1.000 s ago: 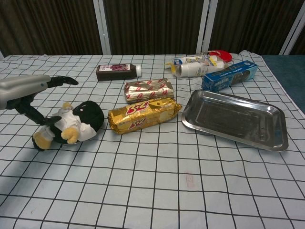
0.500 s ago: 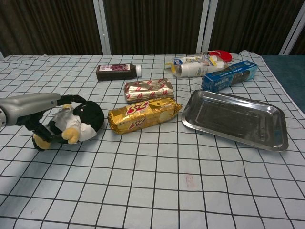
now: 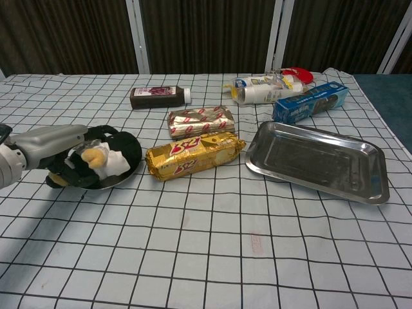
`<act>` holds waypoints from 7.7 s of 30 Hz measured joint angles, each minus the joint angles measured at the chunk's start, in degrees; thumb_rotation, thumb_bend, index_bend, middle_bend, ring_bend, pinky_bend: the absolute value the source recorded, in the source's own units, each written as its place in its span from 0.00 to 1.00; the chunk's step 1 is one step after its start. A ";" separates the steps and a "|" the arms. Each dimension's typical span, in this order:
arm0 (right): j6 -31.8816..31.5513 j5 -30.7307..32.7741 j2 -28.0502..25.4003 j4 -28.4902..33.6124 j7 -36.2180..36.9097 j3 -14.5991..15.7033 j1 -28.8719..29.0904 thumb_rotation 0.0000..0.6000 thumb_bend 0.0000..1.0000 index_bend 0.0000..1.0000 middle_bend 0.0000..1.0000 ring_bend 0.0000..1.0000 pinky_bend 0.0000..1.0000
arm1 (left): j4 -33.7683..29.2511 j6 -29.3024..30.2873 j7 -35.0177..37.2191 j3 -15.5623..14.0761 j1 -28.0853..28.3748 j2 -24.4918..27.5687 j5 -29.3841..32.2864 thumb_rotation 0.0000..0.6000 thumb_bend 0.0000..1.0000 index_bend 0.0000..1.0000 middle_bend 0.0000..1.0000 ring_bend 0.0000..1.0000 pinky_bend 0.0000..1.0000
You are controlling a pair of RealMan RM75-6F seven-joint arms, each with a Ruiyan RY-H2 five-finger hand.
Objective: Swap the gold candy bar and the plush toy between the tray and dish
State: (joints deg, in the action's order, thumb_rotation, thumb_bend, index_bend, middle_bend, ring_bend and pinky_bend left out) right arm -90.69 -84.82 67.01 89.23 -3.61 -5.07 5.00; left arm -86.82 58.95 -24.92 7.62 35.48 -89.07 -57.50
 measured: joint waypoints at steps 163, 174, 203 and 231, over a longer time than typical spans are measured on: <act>-0.99 -7.21 -3.04 1.88 9.27 1.84 -2.76 1.00 0.06 0.00 0.00 0.00 0.04 | 8.19 12.50 -2.36 0.44 -0.72 -11.14 -14.47 1.00 0.47 0.56 0.70 0.66 0.66; -0.70 -7.04 -3.27 1.94 9.73 1.83 -2.67 1.00 0.06 0.00 0.00 0.00 0.04 | 14.53 11.36 -1.15 0.05 -1.66 -13.17 -13.95 1.00 0.47 0.52 0.63 0.63 0.66; 0.54 -6.86 -3.15 1.90 8.80 2.23 -2.38 1.00 0.06 0.00 0.00 0.00 0.04 | 2.93 9.54 -6.75 0.04 -4.65 -4.58 -9.96 1.00 0.42 0.00 0.00 0.00 0.15; 33.96 -5.89 -0.92 7.20 3.89 1.70 17.37 1.00 0.06 0.00 0.00 0.00 0.06 | -0.40 28.12 10.63 -10.74 -25.05 19.41 -22.37 1.00 0.43 0.05 0.00 0.00 0.12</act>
State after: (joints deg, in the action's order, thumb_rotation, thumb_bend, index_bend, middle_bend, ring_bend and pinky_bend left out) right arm -56.73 -90.71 66.08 96.43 0.28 -3.37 22.37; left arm -87.22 87.07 -14.29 -3.12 10.43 -69.66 -79.88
